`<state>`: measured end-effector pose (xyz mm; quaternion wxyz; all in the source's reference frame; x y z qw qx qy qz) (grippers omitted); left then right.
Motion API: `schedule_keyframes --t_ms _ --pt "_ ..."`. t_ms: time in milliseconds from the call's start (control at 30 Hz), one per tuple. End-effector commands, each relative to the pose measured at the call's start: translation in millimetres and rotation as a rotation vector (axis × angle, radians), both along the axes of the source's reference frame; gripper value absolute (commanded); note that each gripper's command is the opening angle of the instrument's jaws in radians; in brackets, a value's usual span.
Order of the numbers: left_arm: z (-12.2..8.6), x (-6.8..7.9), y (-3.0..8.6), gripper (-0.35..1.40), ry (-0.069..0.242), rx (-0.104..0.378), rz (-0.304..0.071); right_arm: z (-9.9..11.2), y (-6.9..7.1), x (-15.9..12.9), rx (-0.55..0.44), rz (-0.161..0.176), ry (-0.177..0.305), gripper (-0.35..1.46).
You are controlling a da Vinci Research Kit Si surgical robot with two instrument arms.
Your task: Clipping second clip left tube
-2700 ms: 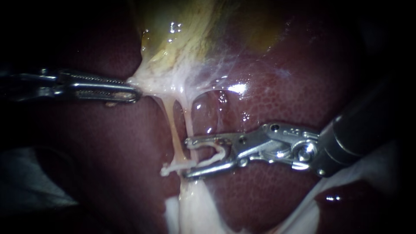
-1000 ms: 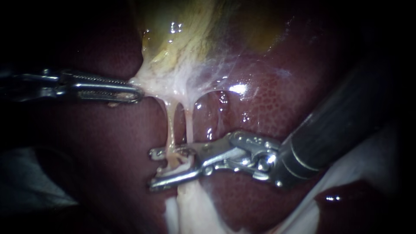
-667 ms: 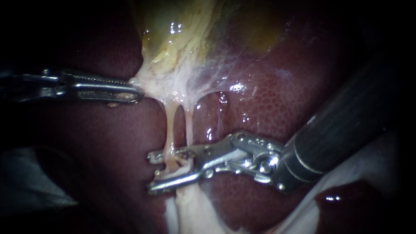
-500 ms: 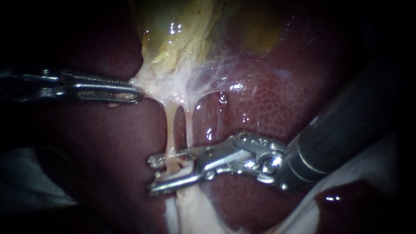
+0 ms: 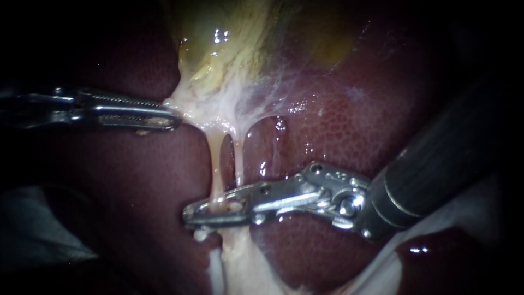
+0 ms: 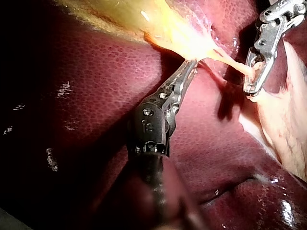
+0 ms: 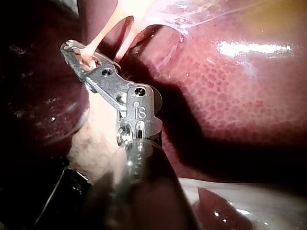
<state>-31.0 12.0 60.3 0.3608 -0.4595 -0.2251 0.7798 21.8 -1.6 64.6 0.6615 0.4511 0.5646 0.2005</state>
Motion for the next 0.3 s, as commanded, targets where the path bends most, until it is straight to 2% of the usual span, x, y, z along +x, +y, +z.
schedule_keyframes --t_ms 33,300 --pt "0.0 0.0 0.0 -0.35 0.000 0.000 0.000 0.0 0.0 0.0 -0.002 -0.002 0.000 -0.35" --pt "0.0 0.0 0.0 -0.35 0.000 0.000 0.000 0.1 0.1 0.0 -0.002 -0.003 0.000 -0.35"
